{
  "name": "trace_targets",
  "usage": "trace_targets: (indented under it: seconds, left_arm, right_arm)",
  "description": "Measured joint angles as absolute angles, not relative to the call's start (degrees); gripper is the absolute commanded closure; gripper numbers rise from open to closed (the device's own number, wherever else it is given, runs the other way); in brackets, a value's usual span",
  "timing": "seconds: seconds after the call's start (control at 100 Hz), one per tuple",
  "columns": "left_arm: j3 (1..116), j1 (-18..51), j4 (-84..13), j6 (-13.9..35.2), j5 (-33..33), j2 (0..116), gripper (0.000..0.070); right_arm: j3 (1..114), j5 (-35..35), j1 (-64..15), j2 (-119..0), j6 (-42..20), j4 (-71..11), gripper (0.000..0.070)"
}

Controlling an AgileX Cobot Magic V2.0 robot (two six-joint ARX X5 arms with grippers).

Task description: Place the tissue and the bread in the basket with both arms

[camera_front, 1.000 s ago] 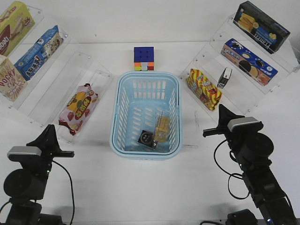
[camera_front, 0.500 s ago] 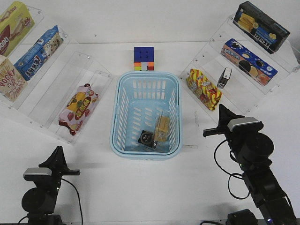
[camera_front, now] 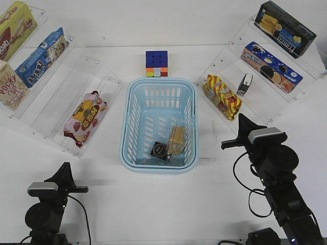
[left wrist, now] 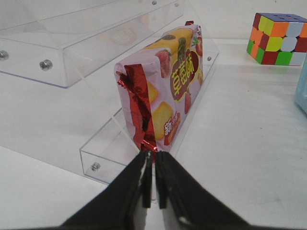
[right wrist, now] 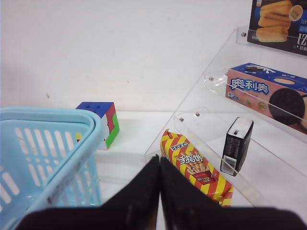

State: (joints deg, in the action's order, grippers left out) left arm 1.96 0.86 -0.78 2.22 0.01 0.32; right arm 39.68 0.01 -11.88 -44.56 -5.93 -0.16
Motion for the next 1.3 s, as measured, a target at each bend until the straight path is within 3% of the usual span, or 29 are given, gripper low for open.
trace_targets:
  seconds: [0.54,0.73,0.99,1.16,1.3]
  left_arm:
    - [2.0,0.9,-0.8,2.1,0.0,0.3,0.0699]
    - [2.0,0.9,-0.7,2.1,0.0,0.3,0.0699]
    - [2.0,0.9,-0.7,2.1,0.0,0.3,0.0699]
    - [2.0,0.9,-0.7,2.1,0.0,0.3,0.0699]
    - [2.0,0.9,-0.7,2.1,0.0,0.3,0.0699]
  right_arm:
    - [39.7,0.0,-11.9,-44.6,-5.7,-0.2,0.0700]
    - [38.5,1.8,-11.9,-43.1,-0.7,0.4,0.0700]
    - [19.5,1.3,-10.5,-26.1,10.2,9.6,0.0700]
    - [6.1,1.5,-6.6,-12.5,12.6,6.5,0.0700]
    - [1.3,1.5,-4.2,-2.2,12.5,-0.4,0.0700]
